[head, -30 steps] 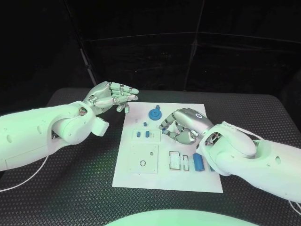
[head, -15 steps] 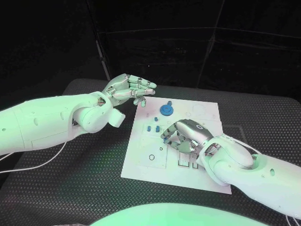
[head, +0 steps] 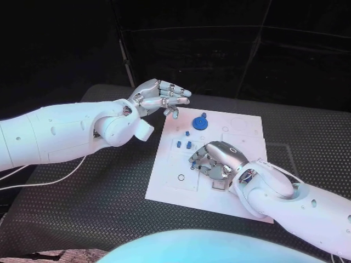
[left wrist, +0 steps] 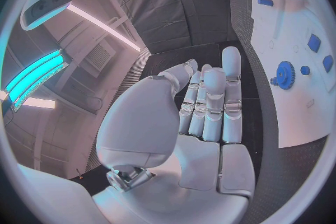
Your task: Assemble the parts on the task board
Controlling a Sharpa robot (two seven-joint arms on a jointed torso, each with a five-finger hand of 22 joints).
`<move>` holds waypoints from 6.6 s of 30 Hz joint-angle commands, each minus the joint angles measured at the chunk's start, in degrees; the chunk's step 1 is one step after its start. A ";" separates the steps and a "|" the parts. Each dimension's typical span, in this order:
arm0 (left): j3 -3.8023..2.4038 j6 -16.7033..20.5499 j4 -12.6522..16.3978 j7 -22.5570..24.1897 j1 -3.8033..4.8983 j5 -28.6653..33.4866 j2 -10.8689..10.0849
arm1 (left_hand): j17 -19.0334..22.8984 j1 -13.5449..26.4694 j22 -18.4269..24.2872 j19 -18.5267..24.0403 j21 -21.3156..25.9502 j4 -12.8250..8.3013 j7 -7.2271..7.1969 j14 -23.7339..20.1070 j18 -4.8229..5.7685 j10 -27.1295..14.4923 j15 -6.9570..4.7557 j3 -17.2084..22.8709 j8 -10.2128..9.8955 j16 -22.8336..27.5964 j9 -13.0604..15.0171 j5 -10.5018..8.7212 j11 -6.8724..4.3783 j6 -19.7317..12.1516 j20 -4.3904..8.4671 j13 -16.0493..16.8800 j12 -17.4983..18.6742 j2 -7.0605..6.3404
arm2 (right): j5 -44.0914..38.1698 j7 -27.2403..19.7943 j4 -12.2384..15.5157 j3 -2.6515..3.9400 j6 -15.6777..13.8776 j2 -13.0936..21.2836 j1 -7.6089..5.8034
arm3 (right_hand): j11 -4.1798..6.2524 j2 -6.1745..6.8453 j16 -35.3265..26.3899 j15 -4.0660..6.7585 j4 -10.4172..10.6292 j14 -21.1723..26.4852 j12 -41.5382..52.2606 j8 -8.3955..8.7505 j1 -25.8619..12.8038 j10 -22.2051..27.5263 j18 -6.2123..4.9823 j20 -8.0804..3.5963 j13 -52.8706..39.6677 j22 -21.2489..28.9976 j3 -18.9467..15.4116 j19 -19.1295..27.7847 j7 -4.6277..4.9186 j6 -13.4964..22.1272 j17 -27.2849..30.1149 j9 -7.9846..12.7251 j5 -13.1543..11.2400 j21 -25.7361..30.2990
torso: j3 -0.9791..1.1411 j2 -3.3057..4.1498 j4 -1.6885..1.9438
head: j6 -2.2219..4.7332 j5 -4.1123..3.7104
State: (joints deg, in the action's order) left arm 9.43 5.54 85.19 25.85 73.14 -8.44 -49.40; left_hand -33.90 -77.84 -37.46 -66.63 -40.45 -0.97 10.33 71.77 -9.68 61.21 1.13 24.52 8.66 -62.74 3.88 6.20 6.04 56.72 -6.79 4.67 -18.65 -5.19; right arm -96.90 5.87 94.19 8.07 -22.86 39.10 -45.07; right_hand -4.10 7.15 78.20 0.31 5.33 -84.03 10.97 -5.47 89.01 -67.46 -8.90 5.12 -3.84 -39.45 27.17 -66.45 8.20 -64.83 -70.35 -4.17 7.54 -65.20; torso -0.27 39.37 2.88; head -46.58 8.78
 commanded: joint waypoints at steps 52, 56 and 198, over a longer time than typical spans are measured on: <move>-0.04 -0.78 -0.06 -0.52 0.13 0.52 0.23 | 0.28 0.51 0.15 0.30 0.37 -0.07 0.35 -0.45 -0.84 -0.51 0.05 -0.38 0.12 0.33 -0.08 -0.15 0.13 -0.29 -0.09 0.05 -0.34 0.15 | -8.20 3.00 0.97 -2.27 2.94 0.13 0.32 | -1.35 1.87 0.47 -0.78 -0.22 -2.30 -2.19 1.90 -4.79 2.94 -0.09 0.95 0.24 0.79 -0.56 0.72 1.38 2.89 0.08 0.50 0.83 0.03 | -0.03 -0.11 0.00 | -1.03 0.14; -0.04 -0.89 -0.12 -0.63 0.13 0.52 0.26 | 0.33 0.58 0.20 0.31 0.43 -0.06 0.38 -0.48 -0.83 -0.58 0.07 -0.43 0.09 0.35 -0.09 -0.15 0.16 -0.36 -0.10 0.05 -0.37 0.17 | -7.95 2.86 0.95 -2.30 1.36 0.15 0.32 | -2.76 3.00 -0.97 -1.94 -0.09 -1.44 -4.23 2.03 -6.22 8.29 -0.91 2.02 0.28 5.93 -1.43 3.83 2.28 6.87 2.36 0.59 0.81 3.12 | -0.01 -0.11 0.02 | -0.91 0.11; 0.06 -1.84 -3.29 -0.65 0.03 0.52 1.75 | 0.66 0.57 0.49 0.27 0.75 -0.21 0.34 -0.59 -0.85 -0.73 0.08 -0.49 0.19 0.43 -0.04 -0.10 0.13 -0.33 -0.15 0.08 -0.71 0.66 | -0.26 1.30 7.28 -1.16 11.72 -0.17 -3.67 | -0.13 -0.96 1.52 0.26 -3.02 -2.44 2.11 0.82 -2.27 -1.07 -0.02 0.16 -0.17 0.69 0.13 -0.45 0.50 0.76 -0.53 0.13 0.24 -0.24 | 0.14 0.01 -0.19 | 0.00 -1.50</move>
State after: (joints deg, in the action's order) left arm 9.53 4.30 82.00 24.73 73.09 -8.21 -47.74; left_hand -33.32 -77.43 -37.01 -66.63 -40.00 -1.12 10.54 71.58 -9.67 60.82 1.33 24.37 8.66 -62.53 3.87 6.20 6.05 56.52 -6.79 4.68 -19.08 -4.77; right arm -96.05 8.32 101.61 6.91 -12.35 39.15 -48.69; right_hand -5.94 5.82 79.50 0.21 2.38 -83.93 12.79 -4.94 86.92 -66.44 -9.79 5.22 -4.01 -38.77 27.14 -66.98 8.73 -63.73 -70.83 -4.11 7.58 -65.21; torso -0.17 39.34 2.70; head -46.56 7.21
